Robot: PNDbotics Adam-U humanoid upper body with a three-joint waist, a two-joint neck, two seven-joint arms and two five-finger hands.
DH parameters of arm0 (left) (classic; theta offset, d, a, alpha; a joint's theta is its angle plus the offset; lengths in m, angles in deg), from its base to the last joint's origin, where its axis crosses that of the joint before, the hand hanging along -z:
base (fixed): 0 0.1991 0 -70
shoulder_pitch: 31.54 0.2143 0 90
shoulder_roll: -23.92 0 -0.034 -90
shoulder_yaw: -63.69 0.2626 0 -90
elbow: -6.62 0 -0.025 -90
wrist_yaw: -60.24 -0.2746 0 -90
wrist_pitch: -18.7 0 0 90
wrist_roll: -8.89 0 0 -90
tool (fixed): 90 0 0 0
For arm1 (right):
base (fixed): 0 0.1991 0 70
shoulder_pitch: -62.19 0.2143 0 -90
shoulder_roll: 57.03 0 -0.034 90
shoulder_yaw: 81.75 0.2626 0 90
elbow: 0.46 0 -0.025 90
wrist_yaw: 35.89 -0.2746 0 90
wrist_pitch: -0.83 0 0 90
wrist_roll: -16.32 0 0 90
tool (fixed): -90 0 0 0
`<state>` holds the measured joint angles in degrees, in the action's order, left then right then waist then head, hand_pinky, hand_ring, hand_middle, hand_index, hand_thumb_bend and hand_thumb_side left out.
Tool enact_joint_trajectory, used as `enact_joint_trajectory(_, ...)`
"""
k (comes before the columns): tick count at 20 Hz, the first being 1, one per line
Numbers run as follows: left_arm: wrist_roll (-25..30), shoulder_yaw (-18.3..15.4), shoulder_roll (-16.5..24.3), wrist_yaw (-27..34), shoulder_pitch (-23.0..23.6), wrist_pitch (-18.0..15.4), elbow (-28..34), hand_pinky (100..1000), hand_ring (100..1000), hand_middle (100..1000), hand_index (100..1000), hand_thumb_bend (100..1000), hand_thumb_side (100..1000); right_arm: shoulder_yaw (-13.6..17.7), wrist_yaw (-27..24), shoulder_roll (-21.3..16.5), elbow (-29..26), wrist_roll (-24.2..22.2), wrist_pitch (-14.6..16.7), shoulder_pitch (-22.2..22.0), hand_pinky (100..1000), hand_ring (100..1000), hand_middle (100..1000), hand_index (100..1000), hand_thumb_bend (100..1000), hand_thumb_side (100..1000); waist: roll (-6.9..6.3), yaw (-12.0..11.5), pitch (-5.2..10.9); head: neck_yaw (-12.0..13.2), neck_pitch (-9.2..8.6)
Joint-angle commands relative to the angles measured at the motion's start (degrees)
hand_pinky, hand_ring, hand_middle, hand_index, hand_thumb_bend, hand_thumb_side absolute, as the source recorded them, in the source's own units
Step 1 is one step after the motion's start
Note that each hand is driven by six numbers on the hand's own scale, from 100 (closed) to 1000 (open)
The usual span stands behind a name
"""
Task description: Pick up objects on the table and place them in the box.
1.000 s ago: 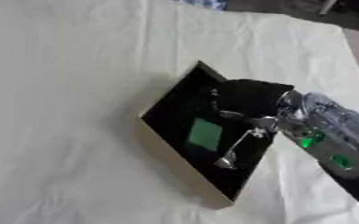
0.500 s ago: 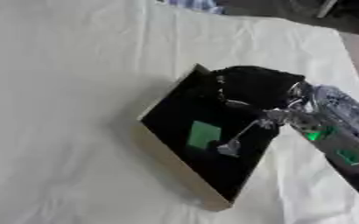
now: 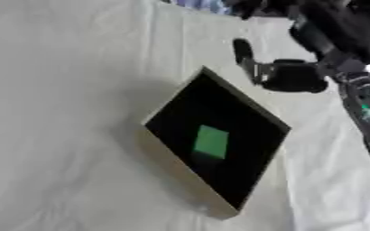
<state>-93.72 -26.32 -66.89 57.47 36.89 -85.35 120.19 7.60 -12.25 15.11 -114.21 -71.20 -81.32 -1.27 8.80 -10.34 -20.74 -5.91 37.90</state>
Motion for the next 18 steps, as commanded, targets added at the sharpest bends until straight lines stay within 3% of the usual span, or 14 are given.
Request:
enact_joint_trajectory(1,-0.7,-0.8,0.7,-0.4,-0.2,-0.2,1.0,569,638,634,747,100,630,3.7,-4.0,1.4,-0.8,8.9,1.8,-0.6,694,755,633,793,100,593,-0.82,0.4,0.76,0.6,-0.77)
enact_joint_trajectory(2,-0.8,-0.9,0.7,-0.5,-0.3,-0.3,1.0,569,638,634,747,100,627,4.3,-4.6,2.2,-0.8,10.9,2.8,-1.2,690,753,633,793,100,549,-1.02,0.5,0.65,0.7,-0.83)
enact_joint_trajectory(4,-1.1,-1.0,0.8,-0.6,-0.4,-0.5,1.0,569,638,635,747,100,624,5.0,-5.6,3.5,-0.8,13.8,4.8,-2.5,684,749,680,813,100,571,-1.41,0.7,0.44,1.0,-0.94)
enact_joint_trajectory(9,-2.1,-1.5,0.8,-1.0,-0.6,-1.0,1.0,570,637,633,747,100,615,5.6,-9.5,6.9,-0.8,20.1,9.1,-5.3,701,750,685,818,100,675,-2.48,1.3,0.06,2.0,-1.43)
enact_joint_trajectory(13,-2.9,-1.9,0.9,-1.1,-0.6,-1.4,1.0,570,636,633,747,100,612,6.2,-12.2,9.4,-0.8,23.1,13.2,-7.0,691,746,694,806,100,723,-3.18,1.7,-0.06,2.9,-1.69)
enact_joint_trajectory(18,-3.5,-2.0,0.9,-1.3,-0.7,-1.6,1.0,570,636,631,747,100,607,6.6,-14.8,12.2,-0.8,24.9,15.6,-8.7,667,731,685,802,100,761,-3.52,2.1,-0.07,3.2,-1.82)
